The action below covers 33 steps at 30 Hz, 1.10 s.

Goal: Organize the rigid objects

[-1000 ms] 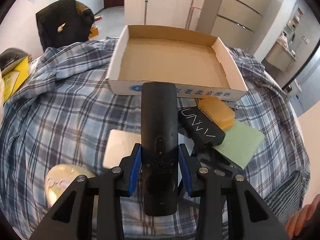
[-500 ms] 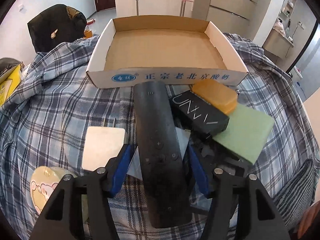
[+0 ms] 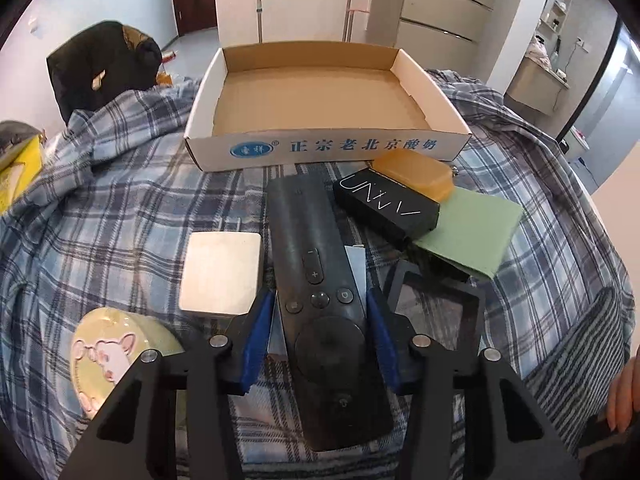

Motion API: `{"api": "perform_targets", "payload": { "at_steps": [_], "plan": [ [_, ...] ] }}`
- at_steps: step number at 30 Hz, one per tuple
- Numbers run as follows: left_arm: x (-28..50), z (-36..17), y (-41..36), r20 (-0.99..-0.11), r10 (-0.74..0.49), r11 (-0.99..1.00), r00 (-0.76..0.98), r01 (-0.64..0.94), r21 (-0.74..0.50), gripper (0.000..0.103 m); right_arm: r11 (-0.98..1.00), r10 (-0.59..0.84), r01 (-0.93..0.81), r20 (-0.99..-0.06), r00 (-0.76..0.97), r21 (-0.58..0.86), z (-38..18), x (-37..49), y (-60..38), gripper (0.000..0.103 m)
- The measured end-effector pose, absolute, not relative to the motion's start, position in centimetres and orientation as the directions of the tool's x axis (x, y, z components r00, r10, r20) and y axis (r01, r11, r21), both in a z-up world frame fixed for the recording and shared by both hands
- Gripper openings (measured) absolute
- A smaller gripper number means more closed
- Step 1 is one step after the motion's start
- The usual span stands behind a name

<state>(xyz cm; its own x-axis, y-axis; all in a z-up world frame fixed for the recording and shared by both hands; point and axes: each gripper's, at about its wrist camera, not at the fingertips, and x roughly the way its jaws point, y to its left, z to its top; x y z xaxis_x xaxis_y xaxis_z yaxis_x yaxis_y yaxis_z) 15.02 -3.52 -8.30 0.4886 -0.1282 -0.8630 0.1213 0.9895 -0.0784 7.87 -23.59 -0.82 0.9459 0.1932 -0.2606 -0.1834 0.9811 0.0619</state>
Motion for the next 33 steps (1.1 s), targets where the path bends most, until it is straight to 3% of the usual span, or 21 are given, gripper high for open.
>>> {"api": "perform_targets", "payload": {
  "at_steps": [6, 26, 27, 28, 33],
  "plan": [
    [13.7, -7.0, -4.0, -0.823, -0.086, 0.987, 0.561, 0.163, 0.007, 0.049, 0.982, 0.191, -0.181, -0.267, 0.945, 0.06, -0.8, 7.9, -23.6, 0.103],
    [7.3, -4.0, -3.1, -0.778, -0.124, 0.983, 0.615, 0.181, -0.013, 0.049, 0.981, 0.191, -0.177, -0.291, 0.937, 0.072, -1.4, 8.4, -23.7, 0.103],
    [6.9, -3.7, -3.1, -0.773, -0.126, 0.983, 0.622, 0.182, -0.014, 0.039, 0.982, 0.19, -0.177, -0.294, 0.937, 0.071, -1.4, 8.4, -23.7, 0.103],
    [6.3, -3.2, -3.0, -0.764, -0.133, 0.982, 0.631, 0.188, -0.016, 0.008, 0.982, 0.188, -0.176, -0.296, 0.936, 0.068, -1.5, 8.5, -23.7, 0.103],
    [5.0, -0.5, -2.3, -0.714, -0.127, 0.985, 0.689, 0.173, -0.008, 0.008, 0.983, 0.181, -0.168, -0.304, 0.935, 0.069, -1.6, 8.7, -23.8, 0.103]
  ]
}}
